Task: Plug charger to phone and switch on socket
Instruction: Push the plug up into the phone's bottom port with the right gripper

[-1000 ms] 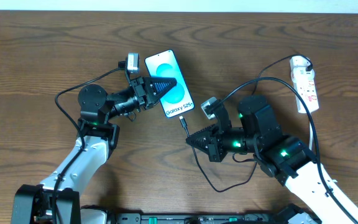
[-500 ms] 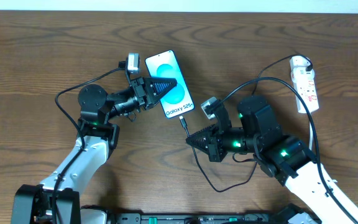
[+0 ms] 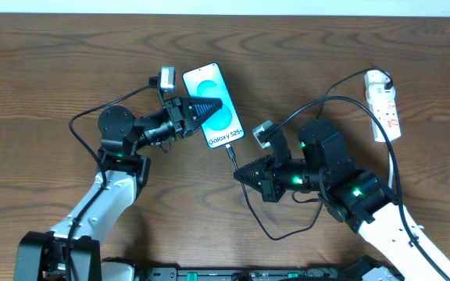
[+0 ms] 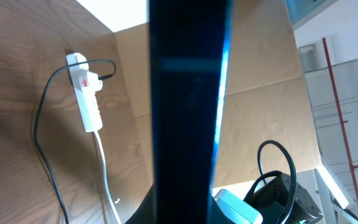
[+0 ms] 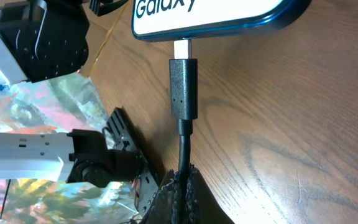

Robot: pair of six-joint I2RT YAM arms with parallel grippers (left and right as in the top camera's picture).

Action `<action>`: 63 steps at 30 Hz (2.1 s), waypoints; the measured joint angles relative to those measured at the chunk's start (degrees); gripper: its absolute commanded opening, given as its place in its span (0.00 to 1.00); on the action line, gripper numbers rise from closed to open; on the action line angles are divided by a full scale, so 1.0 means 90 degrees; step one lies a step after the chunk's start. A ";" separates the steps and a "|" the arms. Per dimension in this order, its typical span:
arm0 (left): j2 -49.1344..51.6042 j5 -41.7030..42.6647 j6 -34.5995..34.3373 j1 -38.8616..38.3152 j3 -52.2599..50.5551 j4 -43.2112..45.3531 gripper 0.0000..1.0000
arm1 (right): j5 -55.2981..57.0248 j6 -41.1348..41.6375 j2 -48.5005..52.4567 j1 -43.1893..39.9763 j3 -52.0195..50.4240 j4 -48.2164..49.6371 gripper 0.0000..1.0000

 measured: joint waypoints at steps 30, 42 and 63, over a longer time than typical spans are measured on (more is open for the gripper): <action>0.0000 -0.0044 0.0000 0.0019 0.0000 0.0005 0.07 | 0.0097 -0.0002 0.0019 0.0012 0.0000 0.0391 0.01; 0.0002 0.0151 -0.0005 0.0032 0.0002 0.0005 0.07 | 0.0299 -0.0168 0.0029 0.0012 0.0000 0.0585 0.03; 0.0019 0.0240 -0.0029 0.0007 0.0000 0.0002 0.07 | 0.0420 -0.0299 -0.0177 0.0010 0.0000 0.0406 0.43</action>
